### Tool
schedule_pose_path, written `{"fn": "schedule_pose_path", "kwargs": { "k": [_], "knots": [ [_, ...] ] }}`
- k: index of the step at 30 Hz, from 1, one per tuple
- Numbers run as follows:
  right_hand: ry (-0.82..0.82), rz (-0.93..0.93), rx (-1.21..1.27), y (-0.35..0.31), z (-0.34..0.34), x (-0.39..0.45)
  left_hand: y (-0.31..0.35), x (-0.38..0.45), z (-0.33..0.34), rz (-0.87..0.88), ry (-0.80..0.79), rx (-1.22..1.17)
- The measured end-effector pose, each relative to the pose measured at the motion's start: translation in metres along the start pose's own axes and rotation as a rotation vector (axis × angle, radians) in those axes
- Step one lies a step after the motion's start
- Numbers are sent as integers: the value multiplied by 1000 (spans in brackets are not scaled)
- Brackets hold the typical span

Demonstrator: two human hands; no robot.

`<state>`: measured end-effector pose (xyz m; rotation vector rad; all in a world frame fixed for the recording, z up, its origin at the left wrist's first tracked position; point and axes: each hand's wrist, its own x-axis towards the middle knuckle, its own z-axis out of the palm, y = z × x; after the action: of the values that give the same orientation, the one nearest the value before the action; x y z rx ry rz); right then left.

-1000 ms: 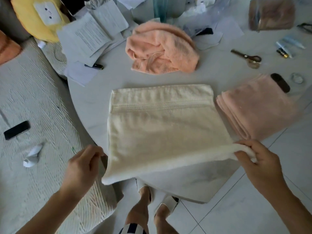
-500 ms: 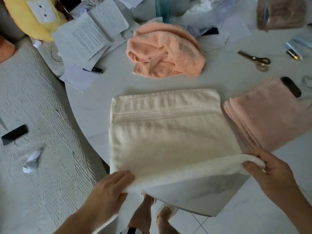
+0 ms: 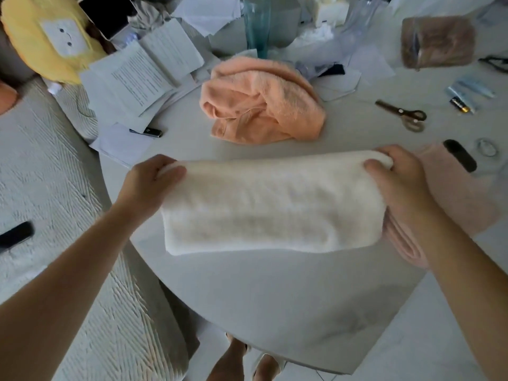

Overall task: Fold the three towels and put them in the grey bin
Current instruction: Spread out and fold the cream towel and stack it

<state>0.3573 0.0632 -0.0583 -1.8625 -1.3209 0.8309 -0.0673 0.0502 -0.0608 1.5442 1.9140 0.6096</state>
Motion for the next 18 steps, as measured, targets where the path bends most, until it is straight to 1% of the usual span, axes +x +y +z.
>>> {"fn": "schedule_pose_path", "kwargs": {
  "k": [3, 4, 6, 8, 10, 12, 13, 14, 15, 18],
  "knots": [
    [11, -11, -289, 4, 34, 42, -13, 40, 26, -106, -27, 54],
    [24, -3, -348, 7, 43, 49, -17, 46, 32, -128, -35, 73],
    [50, 8, -418, 11, 57, 56, -25, 53, 40, -119, -38, 108],
    [42, 32, -492, 16, 63, 58, -32, 56, 43, -78, -18, 112],
    [47, 83, -478, 17, 62, 57, -35, 57, 42, -95, 26, 16],
    [69, 117, -350, 14, 59, 47, -36, 52, 36, -197, 89, -200],
    [81, 130, -281, 13, 56, 38, -37, 45, 32, -265, 94, -330],
    [85, 141, -228, 12, 52, 27, -38, 34, 28, -328, 64, -432],
    [71, 154, -198, 12, 47, 13, -41, 20, 25, -380, 8, -487],
    [-42, 181, -182, 25, 32, -28, -54, -25, 19, -444, -168, -458]
  ]
}}
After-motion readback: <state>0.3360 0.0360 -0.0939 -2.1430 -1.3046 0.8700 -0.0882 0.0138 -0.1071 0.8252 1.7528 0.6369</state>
